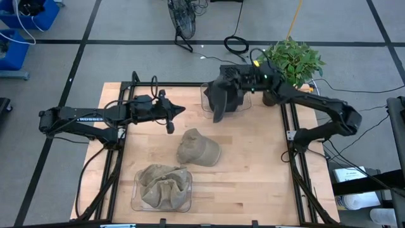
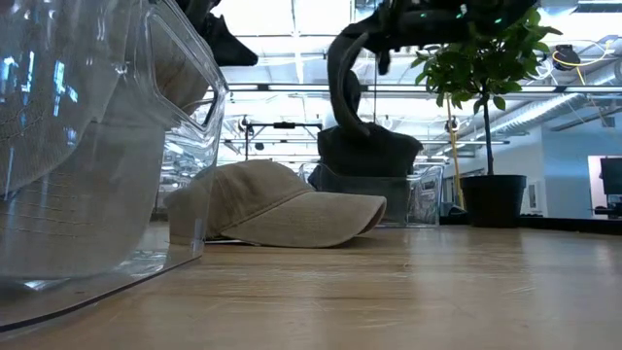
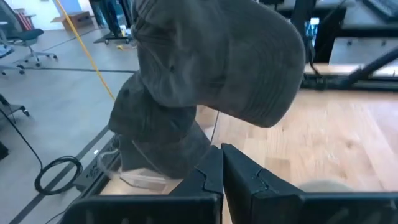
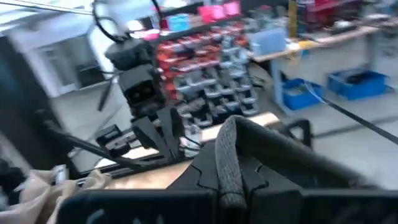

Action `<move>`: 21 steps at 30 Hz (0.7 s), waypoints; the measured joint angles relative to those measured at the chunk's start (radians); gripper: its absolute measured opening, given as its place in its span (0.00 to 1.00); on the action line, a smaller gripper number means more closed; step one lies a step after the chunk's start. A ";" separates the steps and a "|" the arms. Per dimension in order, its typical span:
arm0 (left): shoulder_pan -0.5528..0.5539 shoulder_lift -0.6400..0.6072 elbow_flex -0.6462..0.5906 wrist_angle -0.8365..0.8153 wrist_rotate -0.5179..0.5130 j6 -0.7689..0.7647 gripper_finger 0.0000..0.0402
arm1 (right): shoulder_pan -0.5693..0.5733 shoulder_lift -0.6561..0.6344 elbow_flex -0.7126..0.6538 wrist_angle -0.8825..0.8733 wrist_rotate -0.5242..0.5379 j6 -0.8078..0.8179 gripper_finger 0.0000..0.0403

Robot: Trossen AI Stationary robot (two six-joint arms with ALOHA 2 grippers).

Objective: Pick & Place hat
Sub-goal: Put the dark gray cap into the top transparent bin

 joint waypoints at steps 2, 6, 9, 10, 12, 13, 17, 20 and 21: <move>0.000 0.000 0.000 0.014 0.000 -0.011 0.01 | -0.028 0.050 0.042 0.026 -0.101 -0.014 0.00; -0.001 0.000 0.000 0.022 -0.033 -0.050 0.02 | -0.059 0.119 0.075 0.066 -0.214 -0.025 0.00; -0.003 0.000 0.000 0.022 -0.047 -0.079 0.01 | -0.068 0.148 0.075 0.134 -0.292 0.004 0.00; -0.003 0.000 0.000 0.022 -0.047 -0.083 0.01 | -0.068 0.149 0.075 0.159 -0.315 0.021 0.00; -0.003 0.000 0.000 0.020 -0.047 -0.085 0.01 | -0.061 0.145 0.076 0.203 -0.347 0.032 0.00; -0.003 0.000 0.000 0.020 -0.051 -0.085 0.02 | -0.057 0.142 0.077 0.214 -0.353 0.032 0.00; -0.003 0.000 0.000 0.020 -0.072 -0.084 0.02 | -0.055 0.128 0.077 0.225 -0.376 0.057 0.00; -0.003 0.000 0.000 0.020 -0.072 -0.085 0.01 | -0.057 0.122 0.077 0.225 -0.391 0.003 0.00; -0.003 0.000 0.000 0.021 -0.072 -0.085 0.01 | -0.057 0.121 0.077 0.225 -0.391 -0.031 0.00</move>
